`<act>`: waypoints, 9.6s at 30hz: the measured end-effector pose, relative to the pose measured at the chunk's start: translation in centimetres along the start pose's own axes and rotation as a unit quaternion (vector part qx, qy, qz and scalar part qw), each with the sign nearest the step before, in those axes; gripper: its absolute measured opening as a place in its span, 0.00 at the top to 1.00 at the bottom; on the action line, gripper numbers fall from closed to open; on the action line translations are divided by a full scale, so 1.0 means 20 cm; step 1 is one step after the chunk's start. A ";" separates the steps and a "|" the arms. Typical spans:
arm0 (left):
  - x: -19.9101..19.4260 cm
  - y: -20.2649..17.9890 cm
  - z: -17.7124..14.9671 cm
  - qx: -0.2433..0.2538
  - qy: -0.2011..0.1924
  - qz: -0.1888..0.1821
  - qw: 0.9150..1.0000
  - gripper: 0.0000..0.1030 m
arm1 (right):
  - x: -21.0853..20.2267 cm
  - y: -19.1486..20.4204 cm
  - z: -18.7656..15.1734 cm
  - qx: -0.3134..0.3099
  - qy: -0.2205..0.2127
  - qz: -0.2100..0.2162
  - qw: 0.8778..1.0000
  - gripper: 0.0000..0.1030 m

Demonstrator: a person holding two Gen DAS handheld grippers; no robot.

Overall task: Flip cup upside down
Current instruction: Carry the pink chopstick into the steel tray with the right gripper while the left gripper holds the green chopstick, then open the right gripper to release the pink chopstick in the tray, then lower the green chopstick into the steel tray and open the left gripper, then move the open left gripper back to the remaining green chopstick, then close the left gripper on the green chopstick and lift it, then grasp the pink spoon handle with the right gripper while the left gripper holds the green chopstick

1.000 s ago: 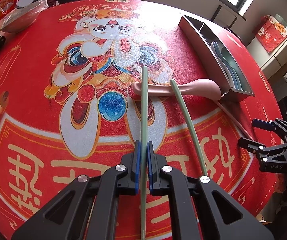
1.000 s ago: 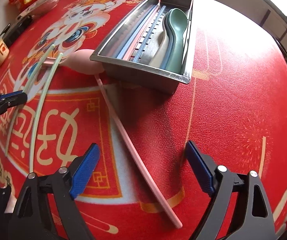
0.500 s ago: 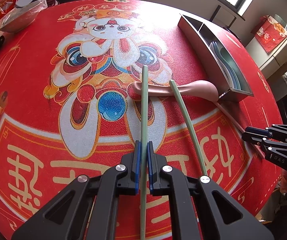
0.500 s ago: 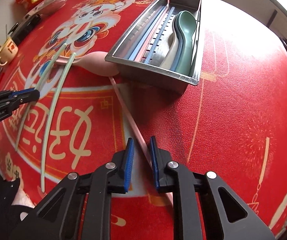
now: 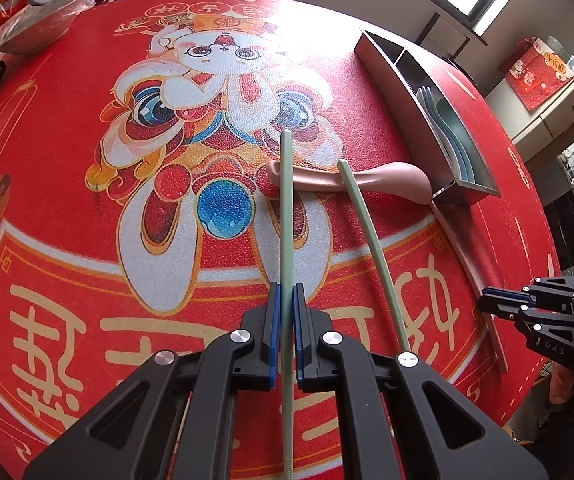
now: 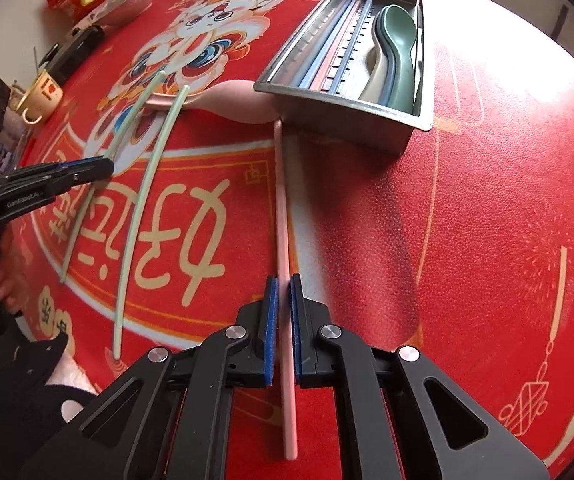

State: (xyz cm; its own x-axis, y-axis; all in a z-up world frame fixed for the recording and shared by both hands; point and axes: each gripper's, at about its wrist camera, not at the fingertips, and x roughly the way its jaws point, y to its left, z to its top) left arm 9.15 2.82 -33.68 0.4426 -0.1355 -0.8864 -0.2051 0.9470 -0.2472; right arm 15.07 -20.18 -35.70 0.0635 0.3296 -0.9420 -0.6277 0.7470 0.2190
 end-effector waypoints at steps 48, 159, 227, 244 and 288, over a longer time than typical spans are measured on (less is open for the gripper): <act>-0.35 0.14 0.17 -0.074 -0.094 0.002 0.993 0.94 | -0.14 -0.28 0.87 0.135 -0.164 0.045 0.976 0.94; 0.53 -0.77 0.91 -0.024 -0.006 -0.020 1.000 0.94 | -0.47 -0.96 -0.15 0.315 -0.167 -0.081 0.931 0.14; 0.10 -0.50 -0.10 0.102 0.024 0.097 0.990 0.54 | -0.23 -0.26 -0.05 0.160 -0.097 -0.009 0.982 0.14; 0.04 -0.37 -0.11 0.068 0.011 0.072 0.995 0.94 | -0.19 -0.19 -0.03 0.148 -0.086 0.005 0.985 0.14; -0.47 0.46 0.02 0.009 -0.107 0.014 0.994 0.95 | 0.18 0.30 0.49 0.505 -0.126 0.004 0.854 0.53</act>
State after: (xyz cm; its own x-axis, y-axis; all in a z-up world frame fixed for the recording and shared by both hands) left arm 3.46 12.97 -27.44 0.6131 -0.0448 -0.7887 -0.2053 0.9550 -0.2139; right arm 19.18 -8.92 -35.37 0.3070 0.3551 -0.8830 0.3515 0.8199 0.4519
